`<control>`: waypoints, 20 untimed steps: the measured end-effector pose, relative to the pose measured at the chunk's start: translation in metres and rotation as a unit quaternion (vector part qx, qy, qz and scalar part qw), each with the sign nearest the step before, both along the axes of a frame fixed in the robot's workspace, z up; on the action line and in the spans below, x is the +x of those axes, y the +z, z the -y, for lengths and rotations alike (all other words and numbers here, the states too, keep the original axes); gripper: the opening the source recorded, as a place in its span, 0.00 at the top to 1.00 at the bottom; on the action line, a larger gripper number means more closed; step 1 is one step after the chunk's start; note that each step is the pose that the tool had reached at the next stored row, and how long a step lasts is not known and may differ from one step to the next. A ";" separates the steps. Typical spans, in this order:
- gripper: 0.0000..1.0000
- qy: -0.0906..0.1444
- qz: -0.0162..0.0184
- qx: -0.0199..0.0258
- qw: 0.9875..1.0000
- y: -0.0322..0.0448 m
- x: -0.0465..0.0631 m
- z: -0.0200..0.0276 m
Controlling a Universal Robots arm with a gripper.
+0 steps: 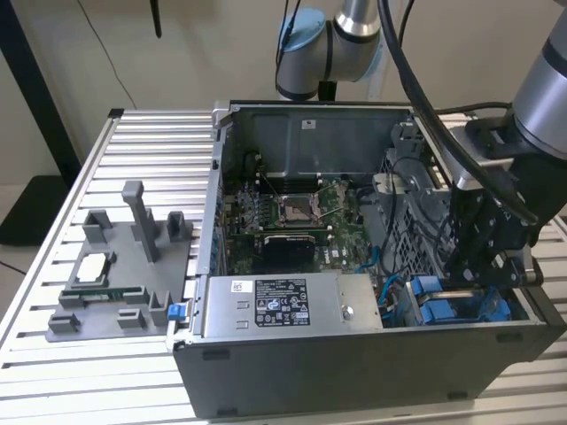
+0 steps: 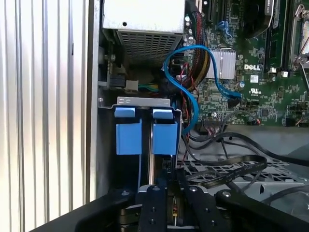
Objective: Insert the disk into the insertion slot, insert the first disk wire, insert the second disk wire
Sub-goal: 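Insert the second disk wire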
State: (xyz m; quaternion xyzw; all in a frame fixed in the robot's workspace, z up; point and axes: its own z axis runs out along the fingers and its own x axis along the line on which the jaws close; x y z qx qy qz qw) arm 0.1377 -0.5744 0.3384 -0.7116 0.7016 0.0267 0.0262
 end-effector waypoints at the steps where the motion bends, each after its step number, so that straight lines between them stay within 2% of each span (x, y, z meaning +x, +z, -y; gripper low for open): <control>1: 0.00 0.000 0.000 0.000 1.000 0.0039 0.000 0.0000; 6: 0.00 0.000 0.000 -0.001 1.000 0.0240 0.000 0.0000; 15: 0.00 0.000 0.000 0.000 1.000 0.0527 0.000 0.0000; 18: 0.00 0.000 0.000 -0.001 1.000 0.0603 0.000 0.0000; 20: 0.00 0.000 0.000 0.000 1.000 0.0610 0.000 0.0000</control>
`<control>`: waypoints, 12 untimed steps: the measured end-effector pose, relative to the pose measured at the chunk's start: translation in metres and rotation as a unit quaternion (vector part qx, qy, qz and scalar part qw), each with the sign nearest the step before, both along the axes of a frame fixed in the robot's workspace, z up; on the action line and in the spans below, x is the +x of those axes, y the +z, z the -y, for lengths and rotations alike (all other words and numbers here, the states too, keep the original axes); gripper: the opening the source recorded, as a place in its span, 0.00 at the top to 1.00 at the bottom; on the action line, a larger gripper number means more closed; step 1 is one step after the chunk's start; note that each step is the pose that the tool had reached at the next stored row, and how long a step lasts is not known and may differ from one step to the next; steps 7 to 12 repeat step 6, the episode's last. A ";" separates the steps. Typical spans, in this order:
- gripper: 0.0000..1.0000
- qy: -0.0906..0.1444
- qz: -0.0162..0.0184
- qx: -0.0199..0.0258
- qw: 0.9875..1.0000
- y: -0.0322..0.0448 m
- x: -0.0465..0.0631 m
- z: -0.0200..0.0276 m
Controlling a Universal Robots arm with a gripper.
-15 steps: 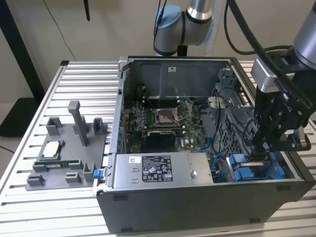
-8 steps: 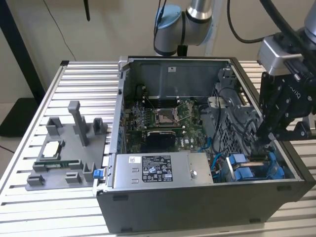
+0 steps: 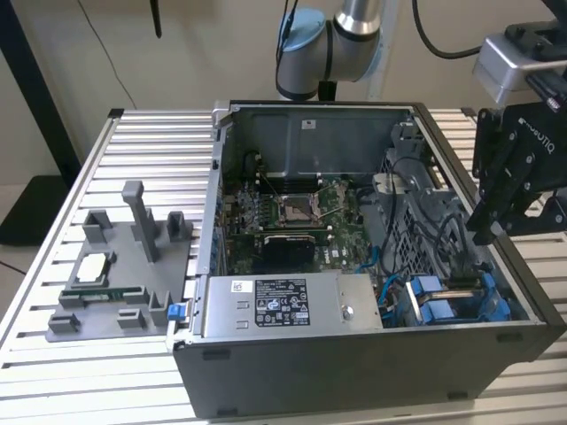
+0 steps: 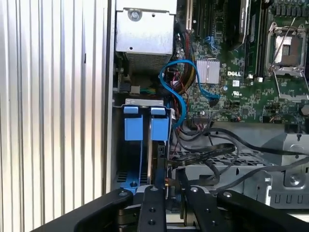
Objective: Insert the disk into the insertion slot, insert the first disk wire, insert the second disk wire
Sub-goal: 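Insert the second disk wire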
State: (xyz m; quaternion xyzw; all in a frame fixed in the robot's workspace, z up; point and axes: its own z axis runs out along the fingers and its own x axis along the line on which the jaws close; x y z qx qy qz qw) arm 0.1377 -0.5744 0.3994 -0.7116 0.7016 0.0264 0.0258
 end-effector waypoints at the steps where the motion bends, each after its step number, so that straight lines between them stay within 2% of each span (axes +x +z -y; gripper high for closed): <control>1: 0.00 0.000 0.000 0.000 1.000 0.0000 0.000 0.0000; 12: 0.00 0.000 0.000 0.000 1.000 0.0003 0.000 0.0000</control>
